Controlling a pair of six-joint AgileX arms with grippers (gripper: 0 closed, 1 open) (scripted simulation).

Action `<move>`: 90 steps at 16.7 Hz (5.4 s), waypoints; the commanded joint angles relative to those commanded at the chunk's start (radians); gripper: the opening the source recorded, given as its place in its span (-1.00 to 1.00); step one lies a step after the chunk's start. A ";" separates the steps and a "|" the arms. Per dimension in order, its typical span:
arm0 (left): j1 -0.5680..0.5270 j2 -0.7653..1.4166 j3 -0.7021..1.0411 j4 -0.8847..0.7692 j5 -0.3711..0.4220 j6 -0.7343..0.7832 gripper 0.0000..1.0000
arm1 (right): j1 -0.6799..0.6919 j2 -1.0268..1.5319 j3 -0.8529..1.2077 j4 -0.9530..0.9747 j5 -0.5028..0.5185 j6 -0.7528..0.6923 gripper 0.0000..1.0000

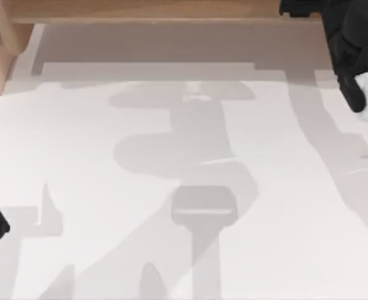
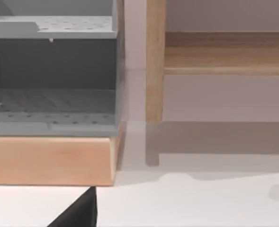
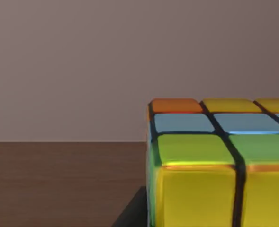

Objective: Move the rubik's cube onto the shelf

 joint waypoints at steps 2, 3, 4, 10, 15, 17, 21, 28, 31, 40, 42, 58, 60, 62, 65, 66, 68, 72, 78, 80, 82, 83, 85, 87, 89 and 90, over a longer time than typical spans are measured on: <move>0.000 0.000 0.000 0.000 0.000 0.000 1.00 | 0.000 0.000 0.000 0.000 0.000 0.000 0.51; 0.000 0.000 0.000 0.000 0.000 0.000 1.00 | 0.000 0.000 0.000 0.000 0.000 0.000 0.66; 0.000 0.000 0.000 0.000 0.000 0.000 1.00 | 0.000 0.000 0.000 0.000 0.000 0.000 0.81; 0.000 0.000 0.000 0.000 0.000 0.000 1.00 | 0.000 0.000 0.000 0.000 0.000 0.000 1.00; 0.000 0.000 0.000 0.000 0.000 0.000 1.00 | 0.003 -0.001 -0.001 0.000 0.000 0.000 1.00; 0.000 0.000 0.000 0.000 0.000 0.000 1.00 | 0.002 -0.010 -0.022 0.013 -0.027 -0.020 1.00; 0.000 0.000 0.000 0.000 0.000 0.000 1.00 | -0.021 -0.058 -0.143 0.086 -0.170 -0.143 1.00; 0.000 0.000 0.000 0.000 0.000 0.000 1.00 | -0.214 -0.174 -0.526 0.294 -0.526 -0.566 1.00; 0.000 0.000 0.000 0.000 0.000 0.000 1.00 | -0.356 -0.223 -0.702 0.395 -0.675 -0.775 1.00; 0.000 0.000 0.000 0.000 0.000 0.000 1.00 | -0.819 -0.224 -0.934 0.587 -0.962 -1.337 1.00; 0.000 0.000 0.000 0.000 0.000 0.000 1.00 | -0.896 -0.193 -0.900 0.598 -0.978 -1.432 1.00; 0.000 0.000 0.000 0.000 0.000 0.000 1.00 | -0.920 -0.120 -0.754 0.546 -0.923 -1.541 1.00; 0.000 0.000 0.000 0.000 0.000 0.000 1.00 | -0.920 -0.120 -0.754 0.546 -0.923 -1.541 1.00; 0.000 0.000 0.000 0.000 0.000 0.000 1.00 | -0.920 -0.120 -0.754 0.546 -0.923 -1.541 0.85; 0.000 0.000 0.000 0.000 0.000 0.000 1.00 | -0.920 -0.120 -0.754 0.546 -0.923 -1.541 0.40; 0.000 0.000 0.000 0.000 0.000 0.000 1.00 | -0.920 -0.120 -0.754 0.546 -0.923 -1.541 0.25; 0.000 0.000 0.000 0.000 0.000 0.000 1.00 | -0.920 -0.120 -0.754 0.546 -0.923 -1.541 -0.06; 0.000 0.000 0.000 0.000 0.000 0.000 1.00 | -0.920 -0.120 -0.754 0.546 -0.923 -1.541 -0.66; 0.000 0.000 0.000 0.000 0.000 0.000 1.00 | -0.920 -0.120 -0.754 0.546 -0.923 -1.541 -1.00; 0.000 0.000 0.000 0.000 0.000 0.000 1.00 | -0.920 -0.120 -0.754 0.546 -0.923 -1.541 -1.00; 0.000 0.000 0.000 0.000 0.000 0.000 1.00 | -0.920 -0.120 -0.754 0.546 -0.923 -1.541 -1.00; 0.000 0.000 0.000 0.000 0.000 0.000 1.00 | -0.922 -0.118 -0.755 0.544 -0.922 -1.539 -1.00; 0.000 0.000 0.000 0.000 0.000 0.000 1.00 | -0.912 -0.112 -0.738 0.530 -0.906 -1.541 -1.00; 0.000 0.000 0.000 0.000 0.000 0.000 1.00 | -0.883 -0.092 -0.681 0.496 -0.875 -1.541 -1.00; 0.000 0.000 0.000 0.000 0.000 0.000 1.00 | -0.850 -0.068 -0.602 0.456 -0.846 -1.540 -1.00; 0.000 0.000 0.000 0.000 0.000 0.000 1.00 | -0.832 -0.055 -0.570 0.434 -0.829 -1.540 -1.00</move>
